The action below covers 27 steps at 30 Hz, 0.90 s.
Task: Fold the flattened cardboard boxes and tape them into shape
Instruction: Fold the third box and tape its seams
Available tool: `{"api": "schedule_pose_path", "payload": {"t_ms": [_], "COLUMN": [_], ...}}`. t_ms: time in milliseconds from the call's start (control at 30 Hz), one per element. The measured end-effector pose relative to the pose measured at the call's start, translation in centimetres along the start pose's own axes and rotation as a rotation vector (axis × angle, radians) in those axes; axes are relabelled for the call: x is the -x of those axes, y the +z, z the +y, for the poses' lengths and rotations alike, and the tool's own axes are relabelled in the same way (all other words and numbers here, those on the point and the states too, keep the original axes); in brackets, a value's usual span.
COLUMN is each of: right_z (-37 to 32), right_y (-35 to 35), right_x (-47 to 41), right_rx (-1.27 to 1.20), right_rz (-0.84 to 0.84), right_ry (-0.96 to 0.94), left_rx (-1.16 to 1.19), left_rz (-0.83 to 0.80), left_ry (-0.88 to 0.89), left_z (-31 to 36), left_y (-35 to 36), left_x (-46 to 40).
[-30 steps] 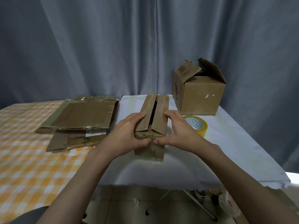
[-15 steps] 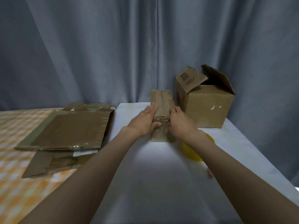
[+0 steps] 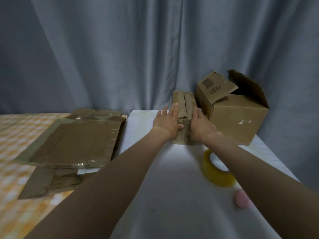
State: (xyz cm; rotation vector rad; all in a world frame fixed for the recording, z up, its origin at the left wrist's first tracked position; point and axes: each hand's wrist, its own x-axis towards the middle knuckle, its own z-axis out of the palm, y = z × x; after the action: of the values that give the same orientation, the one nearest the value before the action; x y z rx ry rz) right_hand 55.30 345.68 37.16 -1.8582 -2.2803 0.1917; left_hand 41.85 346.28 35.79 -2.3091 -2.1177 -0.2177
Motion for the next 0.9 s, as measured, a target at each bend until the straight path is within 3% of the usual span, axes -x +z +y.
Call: {"api": "schedule_pose_path", "payload": {"t_ms": [100,267,333,433,633,700,833,900], "right_z": [-0.7,-4.0,-6.4,-10.8,-17.6,-19.0,-19.4,-18.9], "right_y": [-1.4,-2.2,-1.7,0.4,6.6,8.2,9.4,9.2], "right_x": [1.4,4.4,5.1,5.8,6.4,6.5,5.9,5.8], "right_rx": [-0.068,-0.088,-0.078,-0.217,-0.401,-0.524,-1.000,-1.169], "right_rz": [0.035,0.436,0.471,0.279,-0.187,-0.256,-0.293,-0.324], "right_ry": [0.009,-0.159,-0.235,-0.294,-0.188,-0.100,0.165,0.194], "left_rx": [0.072,0.054,0.046,0.055,0.137,0.179,0.149,0.118], "left_rz": [-0.004,0.105,0.085,0.030,-0.089,-0.109,-0.159,-0.168], "left_ry": [-0.019,-0.086,-0.178,-0.308,-0.452,-0.494,-0.589,-0.623], "left_z": [-0.7,-6.3,-9.7,-14.5,-18.8,-18.9,-17.4,-16.6], "left_y": [-1.5,-4.8,-5.5,-5.5,-3.0,-2.2,-1.3,-1.2], "left_x": [1.7,6.9,9.4,13.2,17.8,18.3,18.0,17.2]}}
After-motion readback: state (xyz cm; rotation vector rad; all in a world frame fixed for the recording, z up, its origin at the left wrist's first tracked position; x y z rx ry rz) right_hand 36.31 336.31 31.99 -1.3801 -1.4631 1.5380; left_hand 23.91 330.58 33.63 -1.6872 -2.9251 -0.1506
